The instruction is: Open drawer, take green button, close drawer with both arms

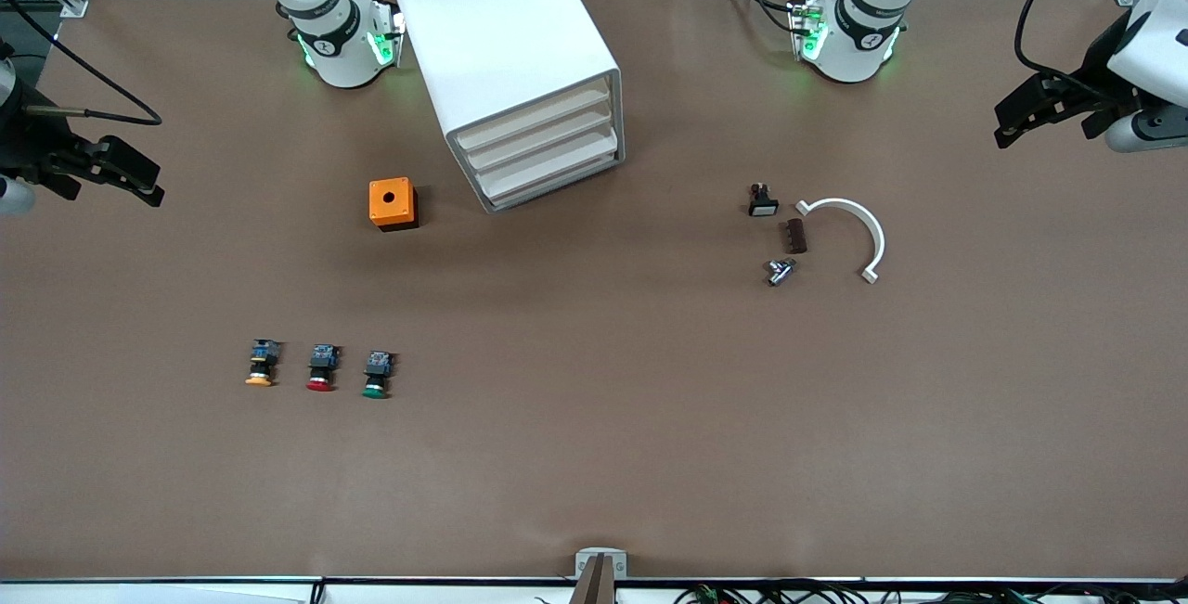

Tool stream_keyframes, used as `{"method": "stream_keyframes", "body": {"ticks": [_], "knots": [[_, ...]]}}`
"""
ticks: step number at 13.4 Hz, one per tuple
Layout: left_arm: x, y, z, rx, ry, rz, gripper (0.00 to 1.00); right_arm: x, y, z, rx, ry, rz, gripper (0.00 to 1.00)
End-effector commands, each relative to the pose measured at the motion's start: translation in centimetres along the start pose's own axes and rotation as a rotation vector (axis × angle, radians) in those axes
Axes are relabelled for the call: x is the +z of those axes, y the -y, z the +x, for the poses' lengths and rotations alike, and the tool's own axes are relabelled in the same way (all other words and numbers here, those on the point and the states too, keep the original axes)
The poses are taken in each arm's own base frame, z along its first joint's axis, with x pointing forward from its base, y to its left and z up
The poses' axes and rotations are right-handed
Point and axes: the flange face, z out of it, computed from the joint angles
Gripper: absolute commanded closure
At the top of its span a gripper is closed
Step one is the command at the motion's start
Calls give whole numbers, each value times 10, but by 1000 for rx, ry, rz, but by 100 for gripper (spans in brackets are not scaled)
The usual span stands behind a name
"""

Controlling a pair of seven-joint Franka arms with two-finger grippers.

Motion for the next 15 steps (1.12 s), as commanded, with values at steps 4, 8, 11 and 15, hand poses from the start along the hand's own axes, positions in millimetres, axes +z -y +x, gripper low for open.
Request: {"method": "stream_keyframes", "body": {"ticks": [4,8,11,15], "knots": [[0,3,6,8,4,14,0,-6,0,-3,-11,-8,-6,0],[1,3,7,8,7,13,1,-6,1,-4,-12,-6,-6,0],[4,3,7,10,24,15,0,-7,0,-4,-11,-8,-6,0],[4,1,6,15,31,11,1,-6,-1,-4,-9,-5,-6,0]]}}
